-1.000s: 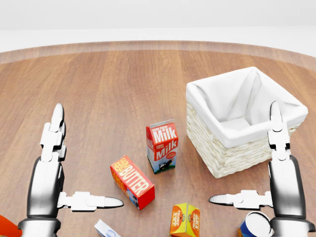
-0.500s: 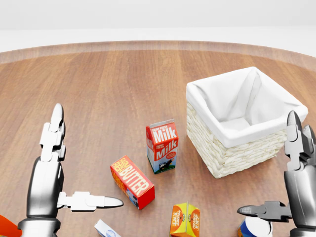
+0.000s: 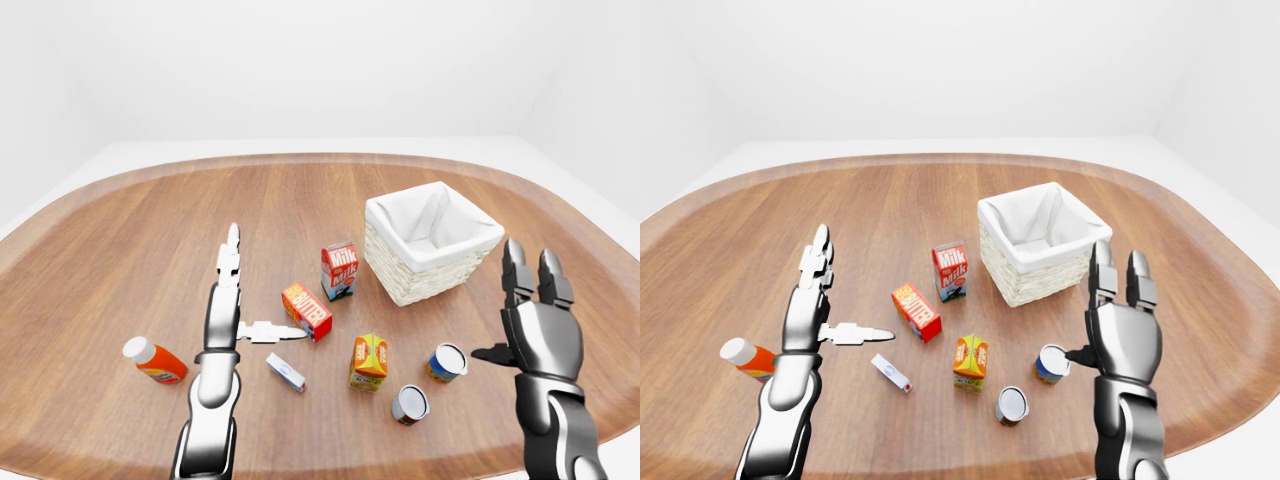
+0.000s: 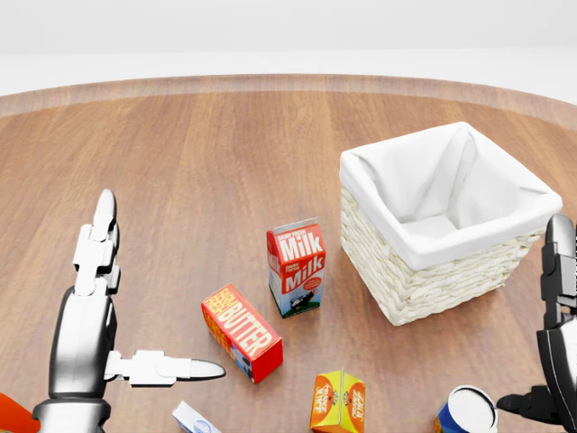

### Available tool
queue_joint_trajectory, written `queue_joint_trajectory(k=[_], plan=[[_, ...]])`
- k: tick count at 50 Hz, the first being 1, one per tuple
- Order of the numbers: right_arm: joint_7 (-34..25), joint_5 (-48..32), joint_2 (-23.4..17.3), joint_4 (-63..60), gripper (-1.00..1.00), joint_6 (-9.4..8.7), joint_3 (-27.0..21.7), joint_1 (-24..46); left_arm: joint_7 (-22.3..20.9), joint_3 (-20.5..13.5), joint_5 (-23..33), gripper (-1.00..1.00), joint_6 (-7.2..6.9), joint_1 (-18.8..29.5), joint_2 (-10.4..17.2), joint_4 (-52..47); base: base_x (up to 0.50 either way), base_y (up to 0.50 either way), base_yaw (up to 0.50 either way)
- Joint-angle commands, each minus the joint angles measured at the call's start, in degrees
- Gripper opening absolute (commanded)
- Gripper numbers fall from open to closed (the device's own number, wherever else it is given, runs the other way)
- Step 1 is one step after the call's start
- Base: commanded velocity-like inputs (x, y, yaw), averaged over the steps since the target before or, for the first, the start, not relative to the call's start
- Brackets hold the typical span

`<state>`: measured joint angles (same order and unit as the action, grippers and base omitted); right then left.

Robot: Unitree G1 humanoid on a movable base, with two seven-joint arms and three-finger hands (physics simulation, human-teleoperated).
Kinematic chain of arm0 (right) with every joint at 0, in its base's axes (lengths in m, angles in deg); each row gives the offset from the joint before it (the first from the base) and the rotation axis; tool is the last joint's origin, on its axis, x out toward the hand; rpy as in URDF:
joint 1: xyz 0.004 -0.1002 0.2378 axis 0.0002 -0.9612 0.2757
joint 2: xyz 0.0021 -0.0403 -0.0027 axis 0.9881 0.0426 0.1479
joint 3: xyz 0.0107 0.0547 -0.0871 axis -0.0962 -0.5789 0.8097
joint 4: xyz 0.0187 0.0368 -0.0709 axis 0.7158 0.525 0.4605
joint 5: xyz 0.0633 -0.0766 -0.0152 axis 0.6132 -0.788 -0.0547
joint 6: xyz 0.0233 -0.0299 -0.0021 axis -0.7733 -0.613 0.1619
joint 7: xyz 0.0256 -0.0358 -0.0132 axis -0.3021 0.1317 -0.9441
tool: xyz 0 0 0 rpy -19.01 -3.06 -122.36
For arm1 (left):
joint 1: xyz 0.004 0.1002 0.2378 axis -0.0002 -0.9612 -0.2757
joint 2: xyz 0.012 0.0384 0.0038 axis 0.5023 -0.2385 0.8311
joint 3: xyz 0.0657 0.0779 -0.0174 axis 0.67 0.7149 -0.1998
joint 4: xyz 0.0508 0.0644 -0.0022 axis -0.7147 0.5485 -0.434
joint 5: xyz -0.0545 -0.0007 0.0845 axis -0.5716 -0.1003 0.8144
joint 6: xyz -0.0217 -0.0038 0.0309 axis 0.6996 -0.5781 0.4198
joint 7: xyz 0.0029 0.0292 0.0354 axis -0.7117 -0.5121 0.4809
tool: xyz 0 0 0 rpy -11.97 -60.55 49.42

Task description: Pick up the alphabet soup and the tomato sauce, and put them in the basket.

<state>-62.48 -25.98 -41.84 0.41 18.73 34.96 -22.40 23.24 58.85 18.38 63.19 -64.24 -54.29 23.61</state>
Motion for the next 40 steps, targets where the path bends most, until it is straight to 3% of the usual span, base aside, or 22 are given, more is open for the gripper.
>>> queue_joint_trajectory(k=[1, 8, 40], plan=[[0.3, -10.0, -1.4, 0.7, 1.0, 0.0, -0.1, -1.7, -0.1, -0.2, -0.9, 1.0, 0.0, 0.1, 0.0, 0.0, 0.0, 0.0, 0.0], [1.5, -15.8, -3.3, 6.1, 1.0, 0.0, 1.6, -1.5, 0.0, -0.2, -0.9, 1.0, 0.0, 0.1, 0.0, 0.0, 0.0, 0.0, 0.0], [1.6, -17.6, -6.0, 15.2, 1.0, 0.0, 5.6, -0.6, -0.1, -0.2, -1.0, 1.0, 0.0, 0.2, 0.0, 0.2, 0.0, 0.0, 0.0]])
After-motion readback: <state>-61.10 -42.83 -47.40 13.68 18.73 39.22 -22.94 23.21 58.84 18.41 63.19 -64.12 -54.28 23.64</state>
